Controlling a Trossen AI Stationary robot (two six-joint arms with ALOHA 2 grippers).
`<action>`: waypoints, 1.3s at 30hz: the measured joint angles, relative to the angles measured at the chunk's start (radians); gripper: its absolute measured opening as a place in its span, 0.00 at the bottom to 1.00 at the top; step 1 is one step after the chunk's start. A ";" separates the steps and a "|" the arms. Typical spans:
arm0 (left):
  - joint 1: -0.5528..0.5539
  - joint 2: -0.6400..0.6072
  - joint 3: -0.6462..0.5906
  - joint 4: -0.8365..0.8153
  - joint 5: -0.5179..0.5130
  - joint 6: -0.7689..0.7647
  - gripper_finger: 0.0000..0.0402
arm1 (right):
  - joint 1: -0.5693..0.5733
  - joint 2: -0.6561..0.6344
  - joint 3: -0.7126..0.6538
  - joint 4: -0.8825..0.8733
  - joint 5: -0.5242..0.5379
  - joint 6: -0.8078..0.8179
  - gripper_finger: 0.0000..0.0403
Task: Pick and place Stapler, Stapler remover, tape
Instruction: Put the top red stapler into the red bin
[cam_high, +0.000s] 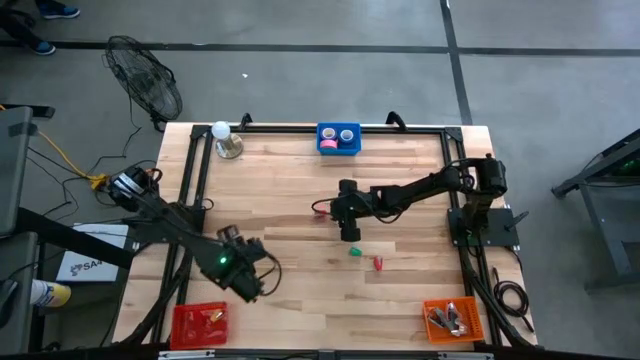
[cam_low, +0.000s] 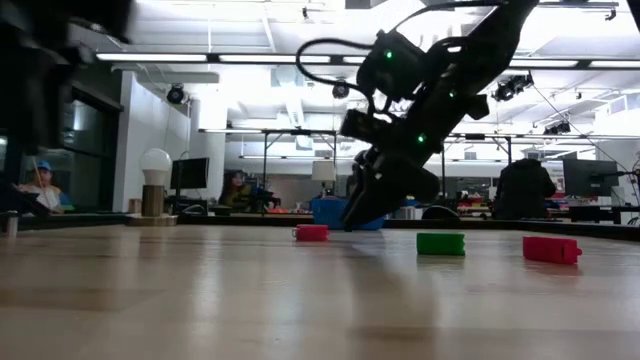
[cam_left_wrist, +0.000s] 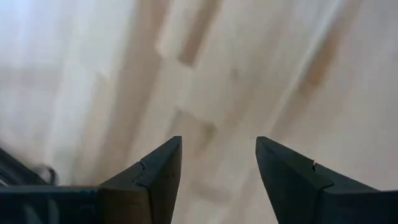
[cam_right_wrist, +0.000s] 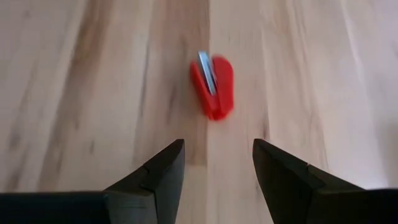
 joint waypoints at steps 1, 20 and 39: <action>0.018 0.000 0.000 0.003 -0.024 0.025 0.50 | -0.004 0.000 0.000 -0.010 -0.005 0.000 0.45; 0.282 0.000 -0.199 0.351 -0.181 0.287 0.50 | -0.059 0.050 0.001 0.055 -0.143 -0.085 0.45; 0.374 0.000 -0.353 0.667 -0.158 0.388 0.50 | -0.084 0.112 0.001 0.208 -0.217 -0.084 0.45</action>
